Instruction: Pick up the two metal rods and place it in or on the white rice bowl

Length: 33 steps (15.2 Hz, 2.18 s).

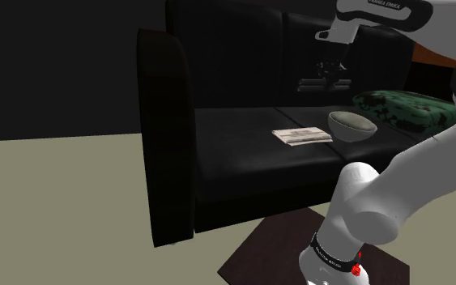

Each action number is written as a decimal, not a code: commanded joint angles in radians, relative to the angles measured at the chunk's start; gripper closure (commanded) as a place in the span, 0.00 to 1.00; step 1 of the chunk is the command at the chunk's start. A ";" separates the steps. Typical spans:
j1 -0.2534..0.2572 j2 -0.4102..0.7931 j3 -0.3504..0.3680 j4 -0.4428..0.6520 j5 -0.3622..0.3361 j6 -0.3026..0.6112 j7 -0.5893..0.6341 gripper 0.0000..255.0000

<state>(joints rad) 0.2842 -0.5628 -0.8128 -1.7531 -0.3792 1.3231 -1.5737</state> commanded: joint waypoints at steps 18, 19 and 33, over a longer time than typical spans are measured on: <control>-0.178 -0.267 -0.014 -0.198 -0.188 -0.010 -0.137 1.00; -0.181 -0.274 -0.017 -0.214 -0.193 0.001 -0.134 1.00; -0.189 -0.290 -0.026 -0.256 -0.204 0.028 -0.127 0.00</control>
<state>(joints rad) 0.0950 -0.8525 -0.8383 -2.0088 -0.5831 1.3513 -1.7005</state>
